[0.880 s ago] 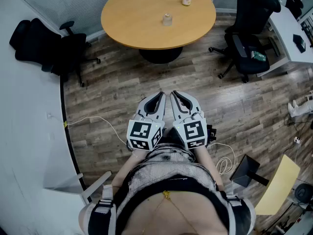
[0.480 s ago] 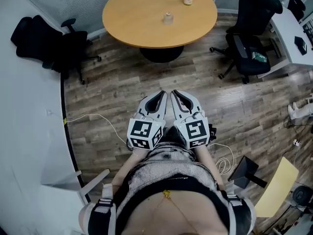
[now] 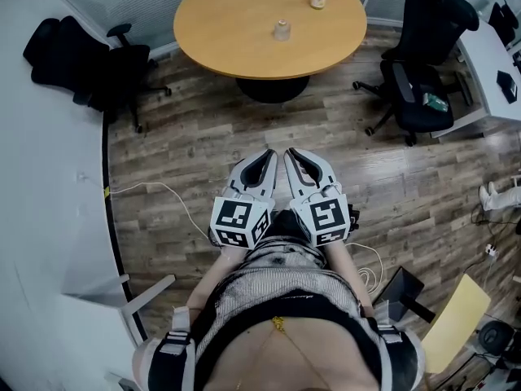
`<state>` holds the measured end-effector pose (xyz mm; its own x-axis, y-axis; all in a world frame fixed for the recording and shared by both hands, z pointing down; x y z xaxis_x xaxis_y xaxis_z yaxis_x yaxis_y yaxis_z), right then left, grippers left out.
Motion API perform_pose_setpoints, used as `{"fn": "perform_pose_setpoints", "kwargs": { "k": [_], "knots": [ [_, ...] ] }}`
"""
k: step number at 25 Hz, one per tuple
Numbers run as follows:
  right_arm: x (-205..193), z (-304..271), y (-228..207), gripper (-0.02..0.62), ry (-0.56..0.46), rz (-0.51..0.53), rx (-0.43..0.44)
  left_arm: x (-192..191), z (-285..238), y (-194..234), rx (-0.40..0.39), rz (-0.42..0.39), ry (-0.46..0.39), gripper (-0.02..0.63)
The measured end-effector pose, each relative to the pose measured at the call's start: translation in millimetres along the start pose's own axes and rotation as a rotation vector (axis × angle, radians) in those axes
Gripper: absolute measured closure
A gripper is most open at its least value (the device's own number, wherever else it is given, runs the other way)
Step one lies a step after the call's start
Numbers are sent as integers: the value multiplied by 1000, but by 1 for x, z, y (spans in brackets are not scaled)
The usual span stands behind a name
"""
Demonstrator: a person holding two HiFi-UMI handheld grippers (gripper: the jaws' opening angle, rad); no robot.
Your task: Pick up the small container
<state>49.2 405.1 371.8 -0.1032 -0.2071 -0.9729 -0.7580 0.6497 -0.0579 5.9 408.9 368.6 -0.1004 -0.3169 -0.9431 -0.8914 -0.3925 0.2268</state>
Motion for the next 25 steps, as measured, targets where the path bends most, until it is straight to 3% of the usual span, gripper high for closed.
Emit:
{"fn": "perform_pose_setpoints", "kwargs": {
  "k": [13,19,25],
  "knots": [
    [-3,-2,-8,561,6,9,51,-3,-3,1,62,23,-7,578],
    [-3,-12,-11,561,13,9,45,-1,-12,8,55,8,-1,580],
    [4,-31,-19,561,6,12,18,5,-28,22,12,50,-1,578]
  ]
}}
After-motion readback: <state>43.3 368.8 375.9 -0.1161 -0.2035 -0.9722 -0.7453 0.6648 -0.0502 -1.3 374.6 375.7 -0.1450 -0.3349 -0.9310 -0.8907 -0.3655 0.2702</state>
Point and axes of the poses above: the fingertips, and each gripper's own axes: z backward along the fingers, y to its left, x out of its top, the point moved 1 cm from there along z, backward along the fingers, and after that the axes turned 2 degrees about -y, right-handed, at the moved point
